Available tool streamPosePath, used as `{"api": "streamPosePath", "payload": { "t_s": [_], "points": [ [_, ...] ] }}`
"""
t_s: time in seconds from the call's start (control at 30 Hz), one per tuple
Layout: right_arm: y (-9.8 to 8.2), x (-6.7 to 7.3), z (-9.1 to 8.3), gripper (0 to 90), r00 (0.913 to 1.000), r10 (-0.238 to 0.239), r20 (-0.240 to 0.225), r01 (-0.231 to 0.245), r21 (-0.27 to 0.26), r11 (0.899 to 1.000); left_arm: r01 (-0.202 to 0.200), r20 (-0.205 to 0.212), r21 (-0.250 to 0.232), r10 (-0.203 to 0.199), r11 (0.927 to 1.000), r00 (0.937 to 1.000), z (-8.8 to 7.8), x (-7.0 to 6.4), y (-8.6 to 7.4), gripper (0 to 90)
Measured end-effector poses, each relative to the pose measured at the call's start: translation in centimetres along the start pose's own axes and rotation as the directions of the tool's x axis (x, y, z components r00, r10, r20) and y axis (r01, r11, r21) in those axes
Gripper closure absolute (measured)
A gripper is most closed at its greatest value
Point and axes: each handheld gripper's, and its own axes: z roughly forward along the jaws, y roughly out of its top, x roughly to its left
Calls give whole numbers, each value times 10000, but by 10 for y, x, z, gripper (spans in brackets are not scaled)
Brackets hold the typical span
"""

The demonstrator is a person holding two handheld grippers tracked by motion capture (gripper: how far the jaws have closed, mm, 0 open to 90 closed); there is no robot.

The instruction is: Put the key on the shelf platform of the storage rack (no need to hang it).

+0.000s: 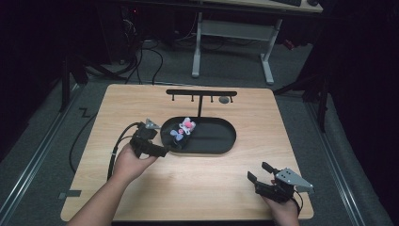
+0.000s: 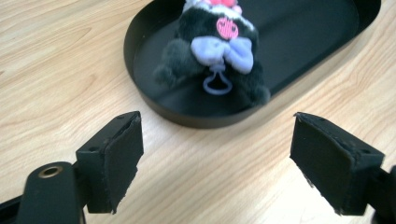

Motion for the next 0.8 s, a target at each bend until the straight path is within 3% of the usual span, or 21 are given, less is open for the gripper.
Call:
{"api": "streamPosePath", "payload": {
  "t_s": [0.17,0.4,0.5,0.53,0.6,0.67,0.73,0.8],
  "points": [
    [-1,0,2,250,9999,-139,-71,140,86,9999,111,-3,-867,-111,9962,9999,-11,2,-30,171],
    [0,1,3,235,9995,-290,-87,290,77,9995,390,257,-2062,-344,9777,9991,-28,8,-81,162],
    [-2,2,5,235,9996,-284,-59,284,160,9995,605,364,-2679,-527,9615,9979,-38,9,-106,154],
    [-2,2,5,235,9996,-271,-45,272,173,9995,650,279,-2963,-594,9529,9978,-43,8,-116,154],
    [-3,1,5,235,9996,-285,-3,285,172,9994,792,15,-3720,-847,9248,9964,-51,4,-140,158],
    [-3,1,4,235,9995,-319,68,318,169,9994,504,-187,-3652,-614,9295,9979,-62,3,-140,162],
    [-3,0,4,235,9995,-253,180,250,180,9995,176,-409,-4285,-389,9034,9984,-71,2,-140,171],
    [-3,0,5,236,9995,-98,290,91,235,9997,276,-225,-4235,-410,9055,9989,-67,2,-141,176]
  ]
}}
